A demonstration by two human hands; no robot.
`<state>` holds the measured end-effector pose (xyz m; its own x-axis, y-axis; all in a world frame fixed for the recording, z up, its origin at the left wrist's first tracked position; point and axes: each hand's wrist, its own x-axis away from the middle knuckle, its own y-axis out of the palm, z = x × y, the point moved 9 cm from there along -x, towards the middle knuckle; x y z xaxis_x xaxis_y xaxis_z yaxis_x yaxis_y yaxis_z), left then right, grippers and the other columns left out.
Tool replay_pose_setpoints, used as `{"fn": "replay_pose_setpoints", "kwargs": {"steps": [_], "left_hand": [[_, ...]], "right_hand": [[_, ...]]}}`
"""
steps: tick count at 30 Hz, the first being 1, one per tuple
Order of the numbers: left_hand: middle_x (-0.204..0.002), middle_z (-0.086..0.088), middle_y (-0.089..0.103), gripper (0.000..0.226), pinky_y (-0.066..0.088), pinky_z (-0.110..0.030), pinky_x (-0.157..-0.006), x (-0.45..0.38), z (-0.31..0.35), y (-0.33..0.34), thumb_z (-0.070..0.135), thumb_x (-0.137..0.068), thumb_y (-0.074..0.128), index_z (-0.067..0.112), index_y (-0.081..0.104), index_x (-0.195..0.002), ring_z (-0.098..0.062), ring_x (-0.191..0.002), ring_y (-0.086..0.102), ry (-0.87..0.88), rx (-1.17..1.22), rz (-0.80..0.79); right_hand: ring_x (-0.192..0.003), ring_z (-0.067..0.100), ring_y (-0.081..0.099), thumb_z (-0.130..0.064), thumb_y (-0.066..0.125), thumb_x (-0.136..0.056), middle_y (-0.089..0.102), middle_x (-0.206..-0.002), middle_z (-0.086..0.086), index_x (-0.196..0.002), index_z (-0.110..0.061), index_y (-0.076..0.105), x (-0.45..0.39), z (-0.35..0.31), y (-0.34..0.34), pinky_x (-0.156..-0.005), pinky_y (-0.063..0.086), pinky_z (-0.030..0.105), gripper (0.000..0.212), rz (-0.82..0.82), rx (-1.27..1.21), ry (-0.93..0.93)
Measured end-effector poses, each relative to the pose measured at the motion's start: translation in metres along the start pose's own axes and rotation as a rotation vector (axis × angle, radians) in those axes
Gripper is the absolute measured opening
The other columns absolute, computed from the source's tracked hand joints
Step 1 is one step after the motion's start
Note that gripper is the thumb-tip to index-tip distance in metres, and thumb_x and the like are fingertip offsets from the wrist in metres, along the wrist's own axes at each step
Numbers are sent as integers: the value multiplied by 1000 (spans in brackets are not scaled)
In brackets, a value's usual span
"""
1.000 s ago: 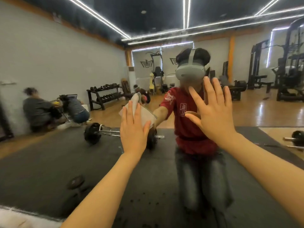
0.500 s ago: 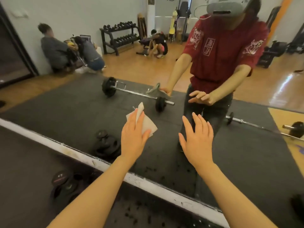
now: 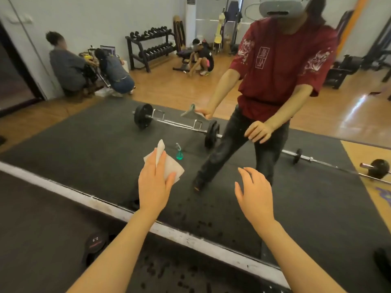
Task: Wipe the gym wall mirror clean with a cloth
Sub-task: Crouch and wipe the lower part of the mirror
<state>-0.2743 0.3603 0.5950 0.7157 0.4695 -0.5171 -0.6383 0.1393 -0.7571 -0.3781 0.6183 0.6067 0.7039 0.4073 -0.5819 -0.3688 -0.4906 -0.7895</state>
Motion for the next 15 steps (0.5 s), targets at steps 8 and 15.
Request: {"fn": "replay_pose_setpoints", "kwargs": {"steps": [8,15], "left_hand": [[-159,-15,26,78,37,-53,-110,-81,-10,45,40,-90,59,12,22,-153,-37,-142,32,426,-90,-19],[-159,-18,25,78,29,-51,-116,-91,-4,87,38,-89,60,10,25,-153,-37,-146,26,611,-80,87]], "right_hand": [[-116,42,58,-10,83,-72,58,-129,24,-128,1,60,-15,-35,70,-89,53,52,62,49,162,194],[-133,43,42,-23,82,-75,41,-147,26,-140,-3,48,-12,-30,94,-101,45,58,76,161,327,250]]}}
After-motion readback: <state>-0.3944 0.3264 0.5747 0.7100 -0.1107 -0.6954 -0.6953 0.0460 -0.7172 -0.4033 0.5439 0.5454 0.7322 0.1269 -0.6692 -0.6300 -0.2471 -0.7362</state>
